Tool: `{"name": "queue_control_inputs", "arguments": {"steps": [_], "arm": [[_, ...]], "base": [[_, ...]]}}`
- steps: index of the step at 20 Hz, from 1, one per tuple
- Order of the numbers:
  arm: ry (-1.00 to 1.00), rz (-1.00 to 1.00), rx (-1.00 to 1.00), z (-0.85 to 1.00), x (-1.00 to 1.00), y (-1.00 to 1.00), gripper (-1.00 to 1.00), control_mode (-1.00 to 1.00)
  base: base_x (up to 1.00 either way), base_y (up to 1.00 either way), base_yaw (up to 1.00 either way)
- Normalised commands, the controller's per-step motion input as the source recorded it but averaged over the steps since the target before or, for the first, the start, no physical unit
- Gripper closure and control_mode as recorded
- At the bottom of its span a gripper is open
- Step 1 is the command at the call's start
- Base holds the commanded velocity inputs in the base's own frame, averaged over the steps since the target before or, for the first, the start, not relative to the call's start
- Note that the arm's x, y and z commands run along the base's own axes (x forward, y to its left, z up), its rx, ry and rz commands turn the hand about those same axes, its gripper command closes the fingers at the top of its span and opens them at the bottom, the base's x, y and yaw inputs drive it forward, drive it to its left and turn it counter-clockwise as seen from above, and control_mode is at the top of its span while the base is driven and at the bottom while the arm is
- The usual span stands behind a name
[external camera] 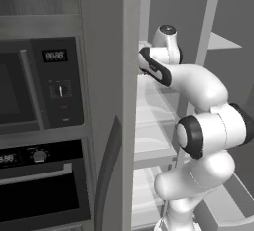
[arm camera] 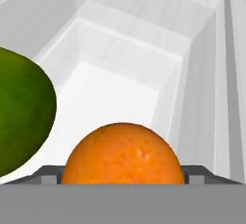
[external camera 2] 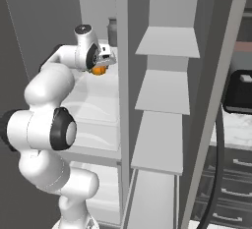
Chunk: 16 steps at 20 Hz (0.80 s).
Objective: Take the lime and orange from the fridge shelf and place them in the freezer drawer to begin freezing them.
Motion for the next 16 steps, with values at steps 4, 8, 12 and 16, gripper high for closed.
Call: {"name": "queue_control_inputs", "arguments": {"steps": [4, 8, 12, 16], "arm": [[-0.23, 0.00, 0.00, 0.28, -0.94, 0.12, 1.00, -1.00], [-0.21, -0.01, 0.00, 0.68, -1.00, 0.09, 1.00, -1.00], [-0.04, -0.04, 0.02, 0.16, -1.00, 0.00, 1.00, -1.00], [0.00, -0.05, 0.06, 0.03, -1.00, 0.00, 1.00, -1.00]], "base": [[0.00, 0.00, 0.00], [0.00, 0.00, 0.00], [0.00, 0.00, 0.00], [0.00, 0.00, 0.00]]}}
